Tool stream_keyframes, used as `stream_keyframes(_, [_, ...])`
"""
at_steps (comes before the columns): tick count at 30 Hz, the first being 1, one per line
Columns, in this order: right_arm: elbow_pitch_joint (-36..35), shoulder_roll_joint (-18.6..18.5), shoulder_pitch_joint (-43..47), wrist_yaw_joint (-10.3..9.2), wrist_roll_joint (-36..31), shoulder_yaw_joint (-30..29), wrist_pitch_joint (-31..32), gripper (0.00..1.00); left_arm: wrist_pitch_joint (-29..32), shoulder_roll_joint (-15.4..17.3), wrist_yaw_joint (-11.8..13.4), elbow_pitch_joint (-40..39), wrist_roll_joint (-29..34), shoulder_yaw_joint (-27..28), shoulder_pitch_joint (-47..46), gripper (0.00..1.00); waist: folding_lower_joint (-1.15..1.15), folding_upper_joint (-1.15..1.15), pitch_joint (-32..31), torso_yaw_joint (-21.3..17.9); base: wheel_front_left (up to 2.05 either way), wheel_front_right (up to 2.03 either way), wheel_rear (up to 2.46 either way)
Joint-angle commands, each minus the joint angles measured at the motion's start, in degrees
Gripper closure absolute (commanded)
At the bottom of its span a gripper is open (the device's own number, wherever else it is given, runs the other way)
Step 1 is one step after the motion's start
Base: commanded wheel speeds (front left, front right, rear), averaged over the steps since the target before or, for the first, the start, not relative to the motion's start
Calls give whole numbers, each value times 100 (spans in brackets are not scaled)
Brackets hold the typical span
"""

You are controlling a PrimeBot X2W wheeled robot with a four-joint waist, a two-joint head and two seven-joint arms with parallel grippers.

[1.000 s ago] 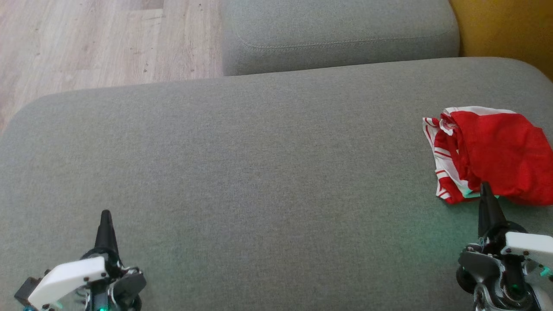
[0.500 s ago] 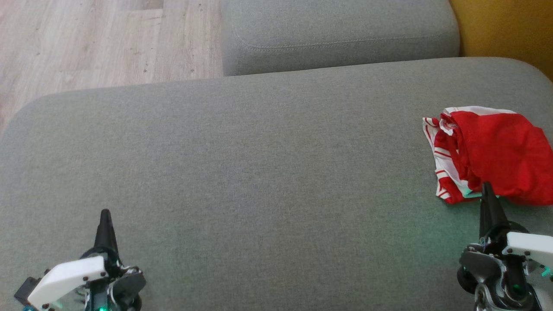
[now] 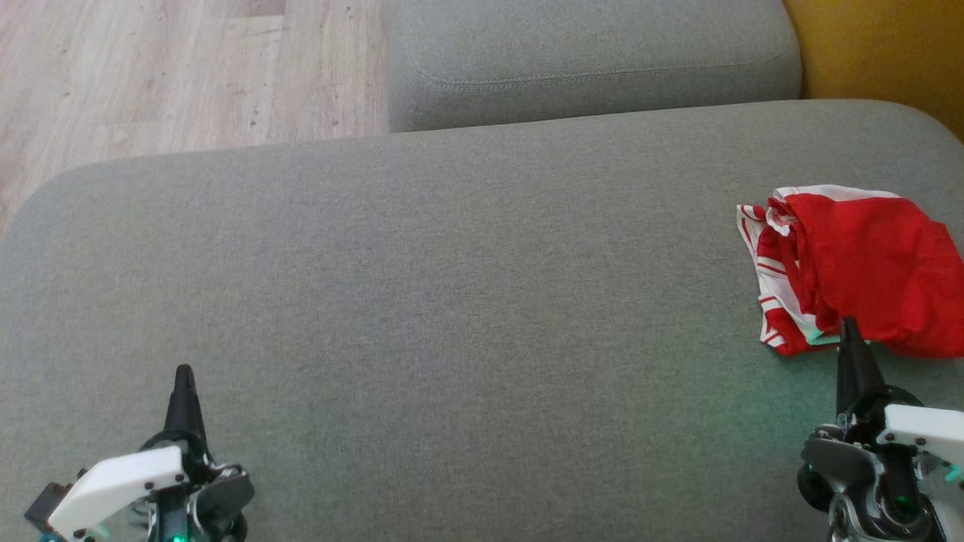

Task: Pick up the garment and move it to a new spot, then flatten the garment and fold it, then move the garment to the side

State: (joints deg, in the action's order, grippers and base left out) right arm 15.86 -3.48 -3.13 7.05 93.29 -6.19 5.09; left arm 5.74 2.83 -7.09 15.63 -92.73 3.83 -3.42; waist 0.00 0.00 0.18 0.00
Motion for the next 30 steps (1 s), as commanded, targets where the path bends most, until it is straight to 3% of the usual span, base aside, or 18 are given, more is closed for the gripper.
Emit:
stream_keyframes(1, [-191, -39, -293, 44, 0, 103, 31, 100, 29, 48, -40, -160, 10, 213, -272, 100, 0, 0, 0, 0, 0, 0, 0])
stream_keyframes(30, [-188, -7, -297, 44, -37, 58, 66, 100, 47, 33, -40, -159, 28, 234, -274, 100, 0, 0, 0, 0, 0, 0, 0])
